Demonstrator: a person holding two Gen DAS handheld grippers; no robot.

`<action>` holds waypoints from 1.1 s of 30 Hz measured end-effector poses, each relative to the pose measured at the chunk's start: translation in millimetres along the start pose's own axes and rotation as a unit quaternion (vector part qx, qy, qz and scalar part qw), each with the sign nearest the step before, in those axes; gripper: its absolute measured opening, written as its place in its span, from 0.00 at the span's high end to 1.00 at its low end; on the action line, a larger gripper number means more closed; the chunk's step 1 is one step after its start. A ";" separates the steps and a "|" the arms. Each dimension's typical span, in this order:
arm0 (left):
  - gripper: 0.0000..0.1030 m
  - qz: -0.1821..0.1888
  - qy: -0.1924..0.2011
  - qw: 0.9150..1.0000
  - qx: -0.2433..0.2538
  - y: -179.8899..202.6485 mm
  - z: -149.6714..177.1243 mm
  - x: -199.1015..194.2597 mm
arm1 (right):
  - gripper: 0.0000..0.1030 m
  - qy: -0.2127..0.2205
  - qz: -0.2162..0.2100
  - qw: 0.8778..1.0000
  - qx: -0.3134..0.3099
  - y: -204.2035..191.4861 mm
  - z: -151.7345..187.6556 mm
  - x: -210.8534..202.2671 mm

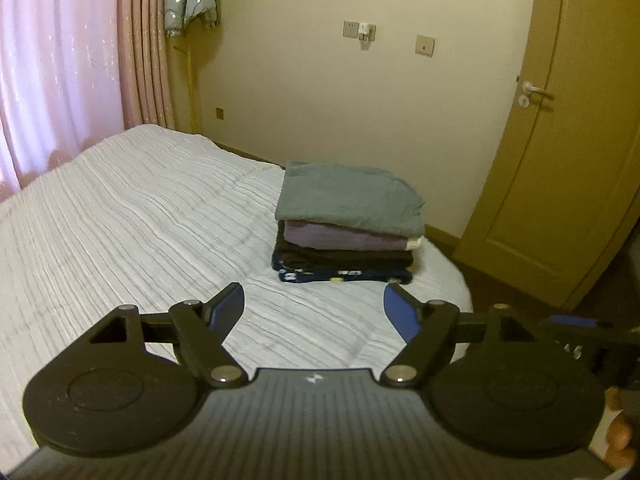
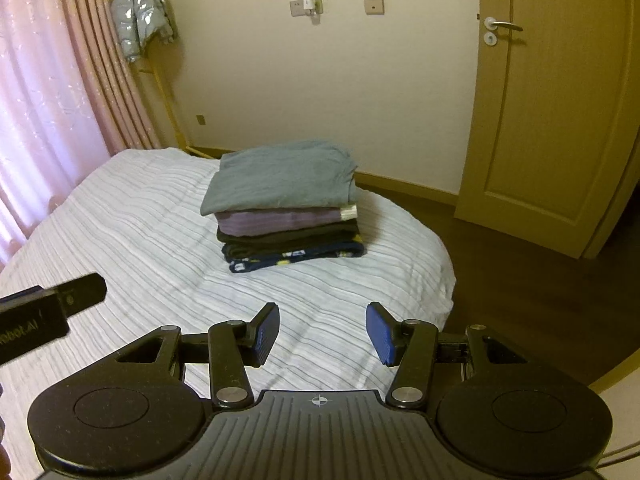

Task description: Fold clothes

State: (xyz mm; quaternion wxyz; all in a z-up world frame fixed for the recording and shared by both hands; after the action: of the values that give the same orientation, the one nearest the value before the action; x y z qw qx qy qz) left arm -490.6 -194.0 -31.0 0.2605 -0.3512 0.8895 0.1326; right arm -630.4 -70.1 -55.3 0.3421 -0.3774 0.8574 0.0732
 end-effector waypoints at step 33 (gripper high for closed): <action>0.28 -0.009 -0.102 0.995 0.018 17.2 12.4 113.6 | 0.49 -0.069 0.005 0.998 -0.002 20.6 -9.8 95.2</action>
State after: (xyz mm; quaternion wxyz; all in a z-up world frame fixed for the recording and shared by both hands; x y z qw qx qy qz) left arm -568.1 -239.6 -103.6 0.3577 -0.3387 0.8574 0.1492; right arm -695.8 -116.2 -111.7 0.3996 -0.3683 0.8332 0.1027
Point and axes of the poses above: each gripper's, at about its wrist camera, not at the fingertips, and x roughly the way its jaws point, y to its right, z to its underside, the point moved 8 cm from there along x, roughly the way its jaws point, and after that the axes turned 5 degrees about y, right-handed, at the moved point
